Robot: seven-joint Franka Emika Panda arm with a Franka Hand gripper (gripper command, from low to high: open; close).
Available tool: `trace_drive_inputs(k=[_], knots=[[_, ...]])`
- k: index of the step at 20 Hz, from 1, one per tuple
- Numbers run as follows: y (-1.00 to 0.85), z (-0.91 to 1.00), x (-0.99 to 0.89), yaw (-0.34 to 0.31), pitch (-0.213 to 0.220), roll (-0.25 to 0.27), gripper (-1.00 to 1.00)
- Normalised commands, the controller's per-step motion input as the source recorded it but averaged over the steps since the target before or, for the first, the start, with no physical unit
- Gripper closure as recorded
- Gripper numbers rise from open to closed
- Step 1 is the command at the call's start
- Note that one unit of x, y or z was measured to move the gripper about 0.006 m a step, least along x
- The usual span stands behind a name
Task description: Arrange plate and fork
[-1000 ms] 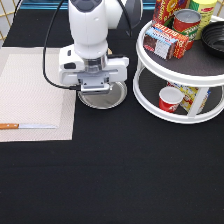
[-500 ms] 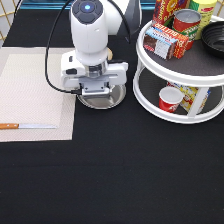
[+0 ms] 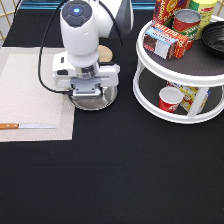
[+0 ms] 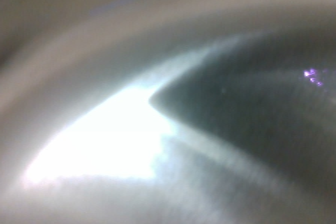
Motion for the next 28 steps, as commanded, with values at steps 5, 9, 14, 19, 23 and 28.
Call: trace_drive_inputs(k=[5,9,14,19,23,28], knots=[[-0.87,0.06,0.15,0.000,0.002,0.075,-1.00],[-0.91,0.09,0.14,0.000,0.000,0.071,-1.00],[-0.92,0.03,0.23,0.029,0.000,0.039,-1.00],[-0.90,0.01,0.32,0.062,0.000,0.026,-1.00],[-0.89,0.10,0.37,0.052,0.000,0.012,-1.00],[-0.88,0.08,0.37,0.073,0.000,0.015,-1.00]])
